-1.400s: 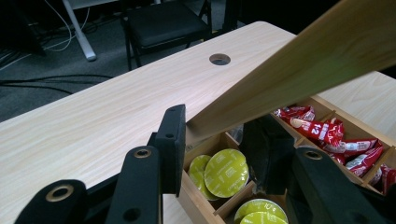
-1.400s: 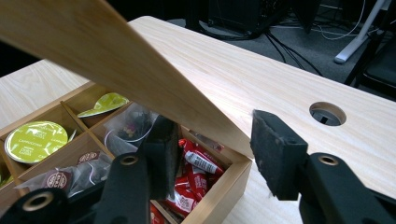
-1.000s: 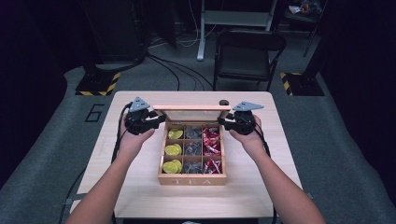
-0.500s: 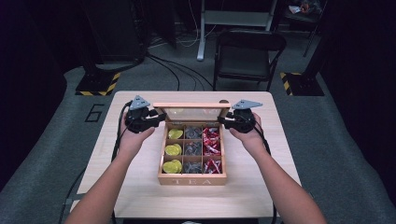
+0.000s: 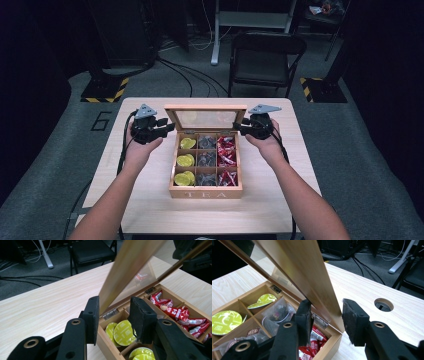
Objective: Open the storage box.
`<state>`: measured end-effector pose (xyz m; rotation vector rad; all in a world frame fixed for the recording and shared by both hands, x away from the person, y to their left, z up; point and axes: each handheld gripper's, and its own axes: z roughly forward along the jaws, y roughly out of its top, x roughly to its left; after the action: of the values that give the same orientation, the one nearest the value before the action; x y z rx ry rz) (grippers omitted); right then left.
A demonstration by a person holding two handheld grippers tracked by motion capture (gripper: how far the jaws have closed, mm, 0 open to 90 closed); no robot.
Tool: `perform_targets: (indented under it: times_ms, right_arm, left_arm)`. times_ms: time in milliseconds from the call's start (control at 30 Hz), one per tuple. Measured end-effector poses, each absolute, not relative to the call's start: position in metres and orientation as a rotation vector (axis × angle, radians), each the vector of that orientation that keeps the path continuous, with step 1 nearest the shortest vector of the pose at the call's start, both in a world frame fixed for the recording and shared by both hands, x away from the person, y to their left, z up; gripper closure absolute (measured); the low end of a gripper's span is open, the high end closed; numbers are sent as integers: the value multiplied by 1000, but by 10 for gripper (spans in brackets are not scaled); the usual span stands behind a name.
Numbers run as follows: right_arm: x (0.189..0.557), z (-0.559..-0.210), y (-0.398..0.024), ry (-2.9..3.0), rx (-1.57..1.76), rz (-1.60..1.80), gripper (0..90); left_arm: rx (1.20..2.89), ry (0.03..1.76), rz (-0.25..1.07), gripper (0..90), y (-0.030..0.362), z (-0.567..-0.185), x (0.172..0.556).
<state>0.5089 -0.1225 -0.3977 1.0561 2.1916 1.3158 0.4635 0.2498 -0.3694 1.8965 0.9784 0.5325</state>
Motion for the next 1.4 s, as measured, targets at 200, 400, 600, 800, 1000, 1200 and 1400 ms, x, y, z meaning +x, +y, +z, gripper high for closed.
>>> perform_targets:
  times_ms: [200,400,600,800,1000,1200,1400]
  right_arm:
    - [513,-396,-122,2187,1070,1317,596]
    - [517,-394,-122,2197,1055,1305,602]
    - [520,-394,-122,2189,1081,1315,605]
    - [524,-392,-121,2188,1103,1312,612]
    - [528,-391,-120,2188,1092,1292,621]
    - [531,-390,-120,2194,1086,1285,627]
    - [535,-390,-117,2186,1085,1280,636]
  left_arm:
    - [1902,978,540,596,254,-367,458]
    - [1877,996,530,590,259,-373,449]
    - [1876,1011,517,583,264,-379,442]
    - [1863,1021,509,582,266,-387,435]
    - [1875,1013,510,580,265,-396,426]
    - [1901,1000,506,577,266,-405,417]
    - [1885,1018,503,573,268,-414,411]
